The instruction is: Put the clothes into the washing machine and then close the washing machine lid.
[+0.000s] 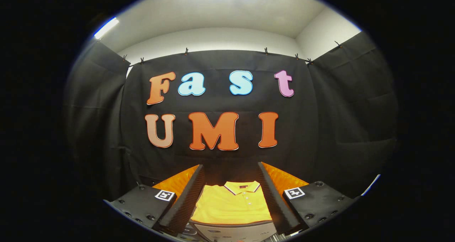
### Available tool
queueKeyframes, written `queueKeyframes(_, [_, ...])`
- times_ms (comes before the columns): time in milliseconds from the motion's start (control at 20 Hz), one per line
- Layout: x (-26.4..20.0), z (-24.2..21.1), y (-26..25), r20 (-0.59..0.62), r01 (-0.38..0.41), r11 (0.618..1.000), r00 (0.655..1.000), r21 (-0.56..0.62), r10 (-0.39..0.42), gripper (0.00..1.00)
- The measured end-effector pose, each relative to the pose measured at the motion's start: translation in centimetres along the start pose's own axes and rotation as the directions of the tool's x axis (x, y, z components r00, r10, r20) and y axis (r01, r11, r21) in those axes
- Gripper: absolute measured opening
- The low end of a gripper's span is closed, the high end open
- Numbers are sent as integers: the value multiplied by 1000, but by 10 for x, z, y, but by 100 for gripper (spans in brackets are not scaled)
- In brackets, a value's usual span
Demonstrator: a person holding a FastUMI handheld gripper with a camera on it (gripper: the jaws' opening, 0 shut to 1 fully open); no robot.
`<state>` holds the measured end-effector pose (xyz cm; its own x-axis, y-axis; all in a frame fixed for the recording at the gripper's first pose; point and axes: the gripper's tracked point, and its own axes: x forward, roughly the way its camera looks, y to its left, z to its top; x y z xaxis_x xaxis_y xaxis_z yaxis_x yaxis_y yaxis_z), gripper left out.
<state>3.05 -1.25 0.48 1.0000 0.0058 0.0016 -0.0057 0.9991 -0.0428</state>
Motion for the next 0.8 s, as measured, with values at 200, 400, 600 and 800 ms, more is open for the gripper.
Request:
queueKeyframes(200, [12, -11, -9, -24, 4, 1000, 1000, -2, -4, 96])
queueKeyframes(400, [36, -39, -26, -64, 18, 1000, 998, -23, -19, 96])
queueKeyframes(600, [68, -72, -36, -108, 12, 1000, 994, -16, -13, 96])
queueKeyframes(800, [103, -109, -43, -175, 0, 1000, 985, -21, -4, 96])
